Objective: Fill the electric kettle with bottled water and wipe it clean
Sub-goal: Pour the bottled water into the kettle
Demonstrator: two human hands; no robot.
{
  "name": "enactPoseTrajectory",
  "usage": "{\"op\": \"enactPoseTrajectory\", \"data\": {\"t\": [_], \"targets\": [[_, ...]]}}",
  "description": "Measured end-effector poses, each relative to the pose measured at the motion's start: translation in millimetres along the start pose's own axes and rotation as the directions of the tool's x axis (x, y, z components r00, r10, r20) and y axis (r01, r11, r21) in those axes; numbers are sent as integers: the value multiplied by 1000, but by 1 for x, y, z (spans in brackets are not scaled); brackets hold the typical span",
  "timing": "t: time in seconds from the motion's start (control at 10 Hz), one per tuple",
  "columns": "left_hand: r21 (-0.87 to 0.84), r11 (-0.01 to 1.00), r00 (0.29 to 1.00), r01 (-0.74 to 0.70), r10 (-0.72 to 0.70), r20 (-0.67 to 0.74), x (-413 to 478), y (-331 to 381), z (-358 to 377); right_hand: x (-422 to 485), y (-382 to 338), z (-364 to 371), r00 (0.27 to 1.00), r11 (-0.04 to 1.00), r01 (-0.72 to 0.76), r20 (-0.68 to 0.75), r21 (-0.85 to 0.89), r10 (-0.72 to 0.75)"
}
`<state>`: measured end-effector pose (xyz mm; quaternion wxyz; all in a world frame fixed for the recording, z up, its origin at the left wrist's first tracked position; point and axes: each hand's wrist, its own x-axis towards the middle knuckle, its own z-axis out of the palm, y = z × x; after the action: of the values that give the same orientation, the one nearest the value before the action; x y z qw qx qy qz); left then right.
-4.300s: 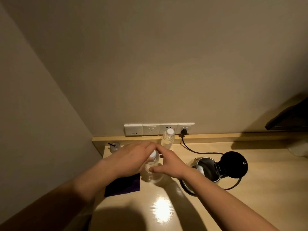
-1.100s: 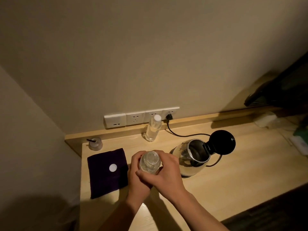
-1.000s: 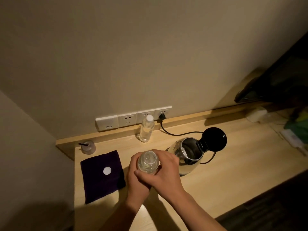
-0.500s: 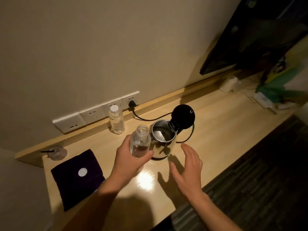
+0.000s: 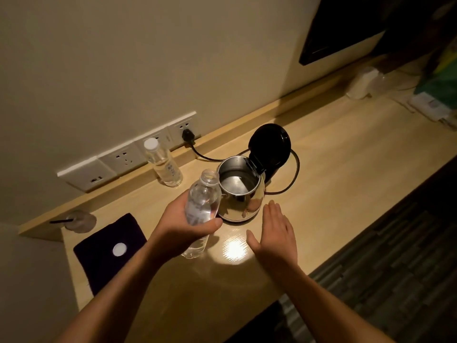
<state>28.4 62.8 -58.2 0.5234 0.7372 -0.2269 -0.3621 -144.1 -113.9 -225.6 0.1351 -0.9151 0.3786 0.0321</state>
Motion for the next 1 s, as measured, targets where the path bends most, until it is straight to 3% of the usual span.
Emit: {"op": "enactPoseTrajectory", "data": {"t": [0.2,0.5,1.0], "targets": [[88,995,997,42,-48,66,5,7,-9,-5,3,-3,997,996,77,-27,-46,-79],[183,981,964,64,-108,242,14,28,-24,-4,1,-12,997,995,79,5,-63,-79],[232,963,921,141,-214,327,16,43,-28,-3,1,-10,997,994,79,13,-71,-79]]}}
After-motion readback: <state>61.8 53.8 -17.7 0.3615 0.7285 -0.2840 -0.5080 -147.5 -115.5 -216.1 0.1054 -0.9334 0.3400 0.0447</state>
